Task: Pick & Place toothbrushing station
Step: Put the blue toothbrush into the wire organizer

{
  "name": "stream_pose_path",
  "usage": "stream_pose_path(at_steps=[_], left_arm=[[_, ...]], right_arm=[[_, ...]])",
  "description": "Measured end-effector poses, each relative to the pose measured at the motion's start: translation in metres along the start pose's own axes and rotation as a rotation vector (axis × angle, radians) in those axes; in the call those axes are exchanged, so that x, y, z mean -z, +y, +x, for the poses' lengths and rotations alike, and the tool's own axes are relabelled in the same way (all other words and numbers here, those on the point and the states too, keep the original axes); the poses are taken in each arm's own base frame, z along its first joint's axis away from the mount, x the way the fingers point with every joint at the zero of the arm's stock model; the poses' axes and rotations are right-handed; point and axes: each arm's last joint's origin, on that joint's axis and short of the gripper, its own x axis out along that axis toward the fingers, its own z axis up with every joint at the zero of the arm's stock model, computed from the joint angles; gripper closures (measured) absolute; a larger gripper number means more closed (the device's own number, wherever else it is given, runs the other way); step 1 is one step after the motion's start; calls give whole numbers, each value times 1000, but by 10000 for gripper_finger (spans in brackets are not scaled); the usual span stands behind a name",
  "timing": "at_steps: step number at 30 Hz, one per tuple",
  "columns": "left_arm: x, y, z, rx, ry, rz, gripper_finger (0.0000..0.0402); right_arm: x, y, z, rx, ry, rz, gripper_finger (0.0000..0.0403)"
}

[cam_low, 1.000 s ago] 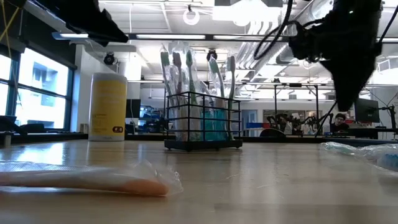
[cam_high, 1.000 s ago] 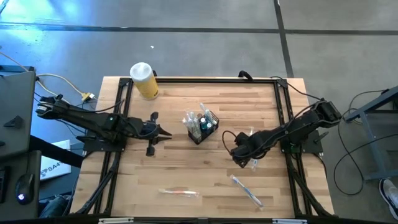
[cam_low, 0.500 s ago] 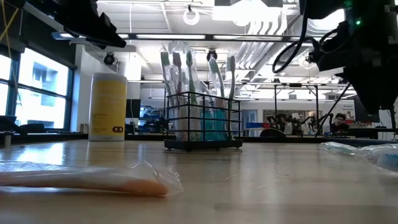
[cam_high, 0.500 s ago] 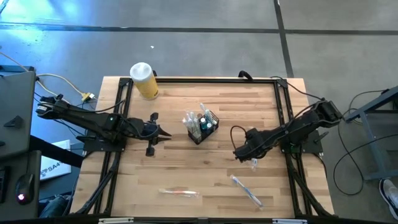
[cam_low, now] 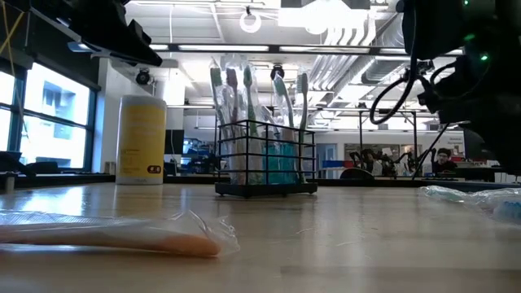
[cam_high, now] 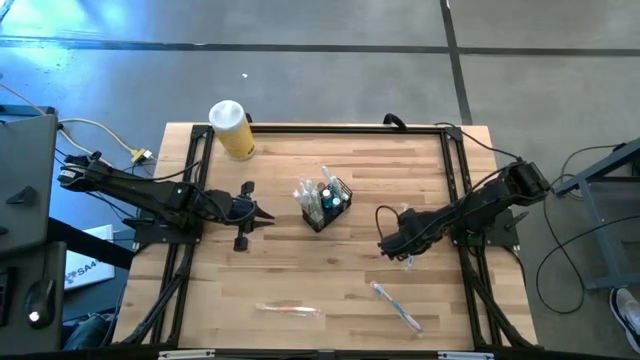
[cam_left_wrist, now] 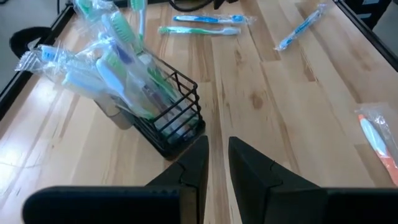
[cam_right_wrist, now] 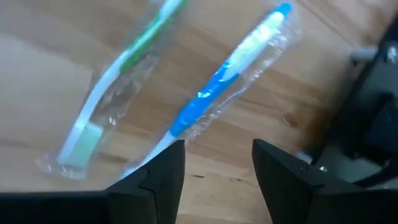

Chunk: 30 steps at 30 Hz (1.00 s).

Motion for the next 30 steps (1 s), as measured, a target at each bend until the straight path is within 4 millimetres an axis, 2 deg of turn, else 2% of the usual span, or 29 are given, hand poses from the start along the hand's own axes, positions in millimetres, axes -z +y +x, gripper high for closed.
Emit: stream_pose_path(at_steps=[7,12,19,22,27,30], left_arm=[[-1,0,0,-1,-13,16,343],[-3,0,0,-2,-30,36,343],[-3,0,0,-6,-29,38,343],[-3,0,0,-6,-29,38,343],[-3,0,1,-6,-24,41,343],[-2,-1,3,-6,-12,64,343]], right_arm=[[3,-4,0,16,82,-483,223],[3,-8,-1,40,110,-758,223],[5,-7,-1,-17,150,-1246,223],[4,-2,0,-18,64,-1331,223],[-5,-2,-1,181,-166,-1323,223],[-4,-2,-1,168,-120,-1479,223]])
